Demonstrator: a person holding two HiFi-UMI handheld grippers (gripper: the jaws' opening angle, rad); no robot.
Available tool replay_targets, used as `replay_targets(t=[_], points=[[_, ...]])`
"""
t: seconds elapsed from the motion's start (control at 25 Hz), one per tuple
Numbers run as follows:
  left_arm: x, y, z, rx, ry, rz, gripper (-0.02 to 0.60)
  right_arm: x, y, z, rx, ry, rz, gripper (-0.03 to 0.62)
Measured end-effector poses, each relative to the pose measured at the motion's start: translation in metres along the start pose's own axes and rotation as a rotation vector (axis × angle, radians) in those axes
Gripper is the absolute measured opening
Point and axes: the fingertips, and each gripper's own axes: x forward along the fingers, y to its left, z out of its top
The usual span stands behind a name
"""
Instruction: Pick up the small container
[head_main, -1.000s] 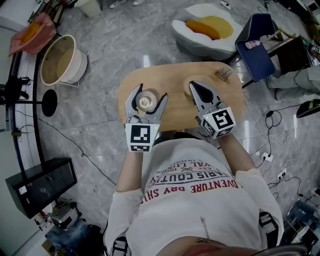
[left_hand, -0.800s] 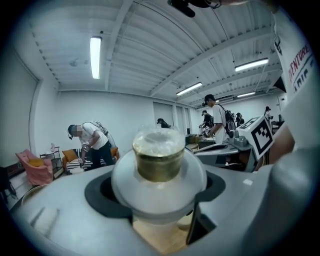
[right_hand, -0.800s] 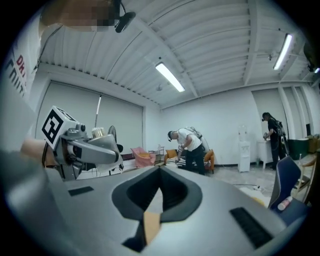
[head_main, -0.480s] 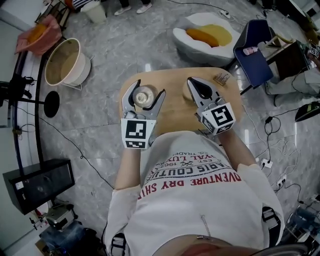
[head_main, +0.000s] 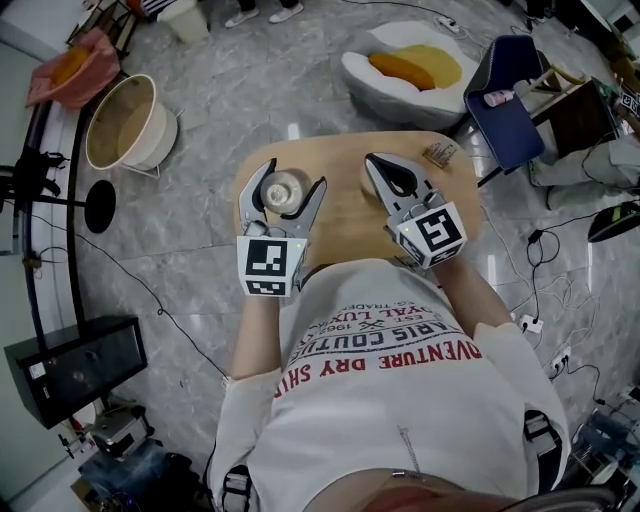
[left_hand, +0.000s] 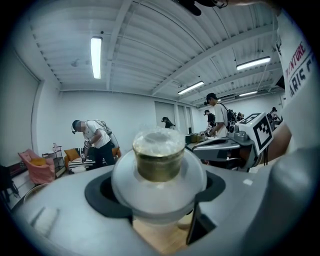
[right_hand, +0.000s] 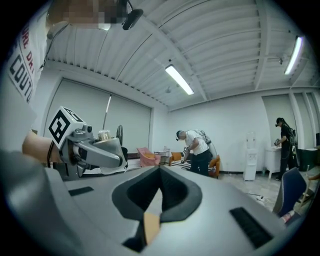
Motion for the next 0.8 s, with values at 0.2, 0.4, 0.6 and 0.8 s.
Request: replay_targets(t=[0.2,0.4,0.6,0.8], points=[[0.005,-0.0034,-0.0047,0.006,0.012,0.003,0.342,-0.0009,-0.0056,-0.0042,0.008,-0.001,-0.018,-0.005],[0.0078,-0.003,-0.0028,0.004,0.014,0.015,0.342,0.0,-0.0105,0.0001,0.022,-0.014,-0.03,-0.005],[0.0066,-0.0062,-0.0056,-0.002,0.019,0.005,0.342,-0.0005,-0.0084,-0.0026,0.033,-0.017,-0.032,-0.005],[0.0018,-0.0064,-0.0009,-0.04,-0.005,-0.004,0.342,-0.0017,-0.005,-0.0041,0.034,-0.02,-0.031,-0.004]])
